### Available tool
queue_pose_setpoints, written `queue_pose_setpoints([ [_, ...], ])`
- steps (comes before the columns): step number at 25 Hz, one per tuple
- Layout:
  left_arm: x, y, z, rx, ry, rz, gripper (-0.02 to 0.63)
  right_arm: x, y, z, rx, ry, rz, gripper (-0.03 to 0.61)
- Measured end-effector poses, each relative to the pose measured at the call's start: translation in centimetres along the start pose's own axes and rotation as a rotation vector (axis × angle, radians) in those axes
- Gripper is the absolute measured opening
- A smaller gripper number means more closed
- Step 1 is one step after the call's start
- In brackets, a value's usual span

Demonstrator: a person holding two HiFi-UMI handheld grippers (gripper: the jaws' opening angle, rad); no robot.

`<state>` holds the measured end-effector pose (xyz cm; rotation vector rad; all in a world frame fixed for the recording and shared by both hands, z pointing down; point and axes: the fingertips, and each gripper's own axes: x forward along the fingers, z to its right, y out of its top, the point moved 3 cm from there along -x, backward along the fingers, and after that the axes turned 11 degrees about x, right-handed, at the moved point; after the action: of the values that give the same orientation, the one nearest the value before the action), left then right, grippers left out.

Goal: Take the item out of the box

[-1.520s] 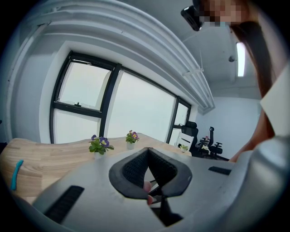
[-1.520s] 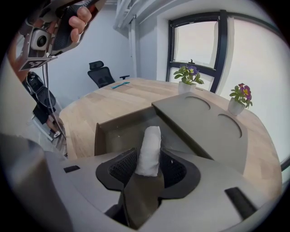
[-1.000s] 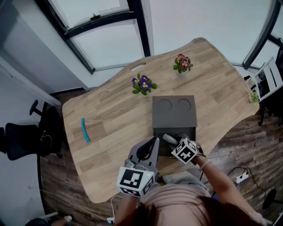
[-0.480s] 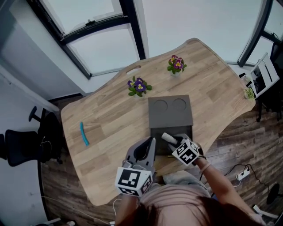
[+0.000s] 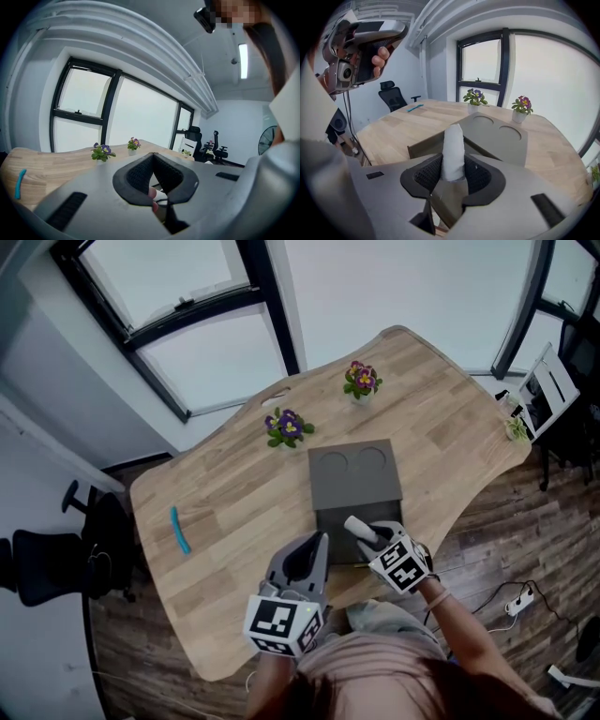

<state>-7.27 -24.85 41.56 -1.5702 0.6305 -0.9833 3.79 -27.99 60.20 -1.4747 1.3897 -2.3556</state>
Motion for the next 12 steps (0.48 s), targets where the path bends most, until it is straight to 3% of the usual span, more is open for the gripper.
queue_pose_setpoints([
  [12, -2.9, 0.6, 1.5, 0.033, -0.04, 0.035, -0.002, -5.1, 2.1, -1.4, 0.09, -0.077, 0.178, 0.133],
])
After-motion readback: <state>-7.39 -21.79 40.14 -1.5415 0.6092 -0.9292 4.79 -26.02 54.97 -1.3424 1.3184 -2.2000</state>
